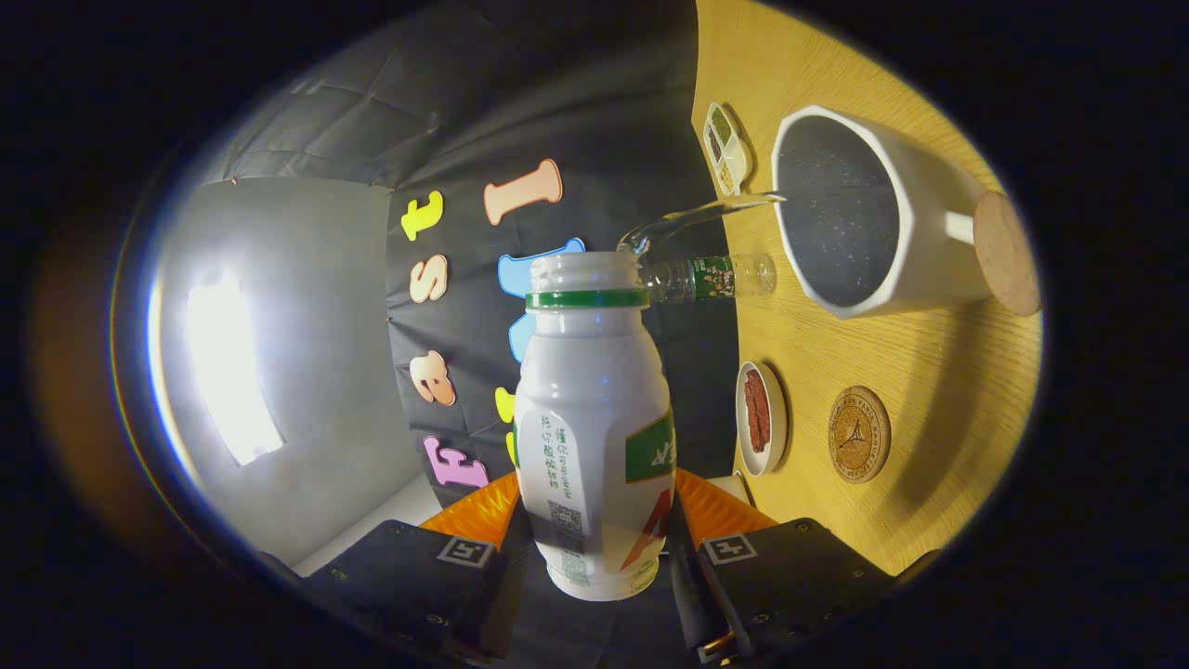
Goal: Take the bottle from table, then pour the juice into the cup, finally place the bottle on the coaster
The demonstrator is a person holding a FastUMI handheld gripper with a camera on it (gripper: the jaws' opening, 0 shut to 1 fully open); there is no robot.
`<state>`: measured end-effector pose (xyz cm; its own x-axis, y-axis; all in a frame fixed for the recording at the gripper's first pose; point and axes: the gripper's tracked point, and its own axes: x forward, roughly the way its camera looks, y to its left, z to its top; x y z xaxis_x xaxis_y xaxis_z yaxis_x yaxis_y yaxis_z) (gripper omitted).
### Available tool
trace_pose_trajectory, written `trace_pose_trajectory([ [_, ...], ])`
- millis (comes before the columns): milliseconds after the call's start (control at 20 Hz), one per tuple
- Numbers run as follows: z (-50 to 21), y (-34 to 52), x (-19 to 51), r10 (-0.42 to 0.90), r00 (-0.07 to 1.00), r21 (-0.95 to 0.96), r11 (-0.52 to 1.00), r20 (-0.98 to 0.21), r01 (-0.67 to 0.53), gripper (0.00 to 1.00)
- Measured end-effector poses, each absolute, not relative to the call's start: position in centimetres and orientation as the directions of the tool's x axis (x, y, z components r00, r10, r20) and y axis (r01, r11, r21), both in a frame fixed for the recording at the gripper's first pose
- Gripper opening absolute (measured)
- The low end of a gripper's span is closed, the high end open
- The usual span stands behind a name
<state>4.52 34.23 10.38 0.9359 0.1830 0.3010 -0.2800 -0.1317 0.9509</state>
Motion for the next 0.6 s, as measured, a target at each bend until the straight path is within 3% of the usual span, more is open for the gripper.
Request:
trace_pose_trajectory([
  [600,11.11,34.61,4.33,0.183,0.931,0.943,-0.168,0.317,-0.288,0.67],
])
